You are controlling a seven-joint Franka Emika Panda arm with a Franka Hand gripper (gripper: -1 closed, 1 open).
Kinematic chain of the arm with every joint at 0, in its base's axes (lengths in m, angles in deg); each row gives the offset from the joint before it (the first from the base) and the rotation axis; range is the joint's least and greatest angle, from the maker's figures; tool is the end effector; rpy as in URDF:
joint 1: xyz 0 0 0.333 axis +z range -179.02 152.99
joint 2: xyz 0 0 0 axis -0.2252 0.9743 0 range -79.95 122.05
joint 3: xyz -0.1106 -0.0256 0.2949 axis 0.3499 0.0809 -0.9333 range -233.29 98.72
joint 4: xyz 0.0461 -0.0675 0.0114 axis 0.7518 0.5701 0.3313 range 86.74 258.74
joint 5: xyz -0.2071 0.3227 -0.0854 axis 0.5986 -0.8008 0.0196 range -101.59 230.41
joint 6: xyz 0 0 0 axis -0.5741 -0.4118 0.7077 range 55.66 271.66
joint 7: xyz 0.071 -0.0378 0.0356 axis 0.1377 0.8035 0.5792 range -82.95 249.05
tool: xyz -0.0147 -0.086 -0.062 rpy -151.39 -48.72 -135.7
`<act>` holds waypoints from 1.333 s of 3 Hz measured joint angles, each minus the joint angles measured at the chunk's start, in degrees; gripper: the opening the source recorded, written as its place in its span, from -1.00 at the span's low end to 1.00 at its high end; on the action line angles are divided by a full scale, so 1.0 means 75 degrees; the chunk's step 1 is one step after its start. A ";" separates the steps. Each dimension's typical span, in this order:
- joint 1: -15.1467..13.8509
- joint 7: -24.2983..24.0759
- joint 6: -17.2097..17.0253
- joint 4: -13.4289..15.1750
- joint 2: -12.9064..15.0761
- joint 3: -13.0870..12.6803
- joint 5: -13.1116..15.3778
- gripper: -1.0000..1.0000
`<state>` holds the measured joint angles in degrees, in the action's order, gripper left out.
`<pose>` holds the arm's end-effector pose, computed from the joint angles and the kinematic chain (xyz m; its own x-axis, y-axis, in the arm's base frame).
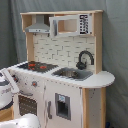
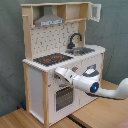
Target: Play with the kitchen
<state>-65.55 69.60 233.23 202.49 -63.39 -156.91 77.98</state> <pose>0.3430 0.5282 0.3382 -0.0739 0.9938 0.0831 0.0397 -0.0803 0.9960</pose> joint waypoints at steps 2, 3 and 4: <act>0.0000 0.1711 0.0027 0.0000 0.0006 0.0007 0.0000 -1.00; 0.0000 0.2535 0.0045 0.0000 0.0016 0.0008 0.0000 -1.00; 0.0000 0.3357 0.0059 0.0000 0.0017 0.0011 0.0000 -1.00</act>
<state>-65.56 94.78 233.67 202.49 -63.27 -156.82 77.98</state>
